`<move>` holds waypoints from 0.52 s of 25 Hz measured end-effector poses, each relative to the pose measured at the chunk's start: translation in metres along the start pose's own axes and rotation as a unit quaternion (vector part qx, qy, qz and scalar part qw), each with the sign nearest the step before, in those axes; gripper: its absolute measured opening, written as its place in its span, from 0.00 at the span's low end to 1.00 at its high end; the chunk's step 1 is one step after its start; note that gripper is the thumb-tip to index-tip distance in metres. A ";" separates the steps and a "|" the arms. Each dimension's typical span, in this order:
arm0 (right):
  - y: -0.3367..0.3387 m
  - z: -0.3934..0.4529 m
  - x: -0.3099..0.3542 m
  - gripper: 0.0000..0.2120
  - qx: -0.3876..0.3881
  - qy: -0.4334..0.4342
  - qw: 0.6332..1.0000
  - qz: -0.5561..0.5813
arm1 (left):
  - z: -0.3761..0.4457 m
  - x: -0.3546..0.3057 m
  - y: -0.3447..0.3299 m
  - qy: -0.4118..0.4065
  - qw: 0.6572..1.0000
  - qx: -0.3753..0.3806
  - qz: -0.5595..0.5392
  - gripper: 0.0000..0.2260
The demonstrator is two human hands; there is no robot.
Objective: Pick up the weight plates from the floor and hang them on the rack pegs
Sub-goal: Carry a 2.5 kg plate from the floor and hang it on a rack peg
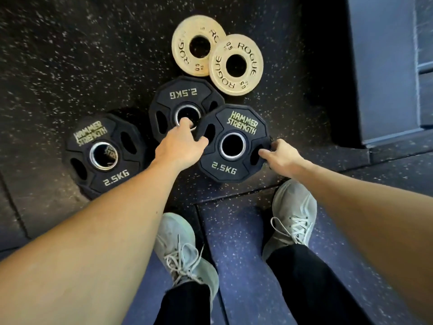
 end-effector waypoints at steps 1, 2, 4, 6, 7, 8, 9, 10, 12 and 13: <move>-0.006 0.008 0.000 0.23 0.000 -0.001 1.000 0.007 | 0.009 -0.004 -0.003 -0.011 1.000 0.001 0.020 0.23; -0.011 0.014 0.001 0.24 -0.004 -0.003 1.000 0.018 | 0.016 -0.009 -0.006 -0.019 0.999 -0.001 0.045 0.22; -0.018 0.022 0.003 0.23 -0.022 -0.002 0.999 0.024 | 0.026 -0.018 -0.009 -0.027 0.994 -0.019 0.100 0.21; -0.019 0.025 0.006 0.21 -0.031 0.005 0.999 0.011 | 0.031 -0.025 -0.011 -0.024 0.991 -0.027 0.128 0.23; -0.018 0.024 0.007 0.20 -0.030 0.012 0.999 0.006 | 0.032 -0.026 -0.010 -0.023 0.991 -0.022 0.128 0.24; -0.017 0.021 0.008 0.19 -0.030 0.021 0.999 0.003 | 0.030 -0.026 -0.011 -0.020 0.992 -0.013 0.123 0.24; -0.017 0.016 0.008 0.18 -0.029 0.031 0.999 0.001 | 0.024 -0.024 -0.011 -0.013 0.993 -0.002 0.116 0.23; -0.015 0.007 0.009 0.17 -0.031 0.044 0.999 -0.003 | 0.015 -0.020 -0.010 -0.002 0.994 0.009 0.109 0.23; -0.010 -0.022 0.012 0.16 -0.028 0.063 0.998 -0.005 | -0.014 -0.011 -0.004 0.014 0.996 0.032 0.085 0.25; -0.006 -0.040 0.013 0.15 -0.021 0.071 0.997 -0.004 | -0.032 -0.007 0.001 0.022 0.996 0.046 0.071 0.26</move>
Point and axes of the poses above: each hand's wrist, its own z-axis towards the middle knuckle, its own y-axis out of the back of the hand, x = y × z, the point moved 1 cm from there along z, towards the middle knuckle, and after that the axes turned 7 degrees about z, right-handed, at the moved point
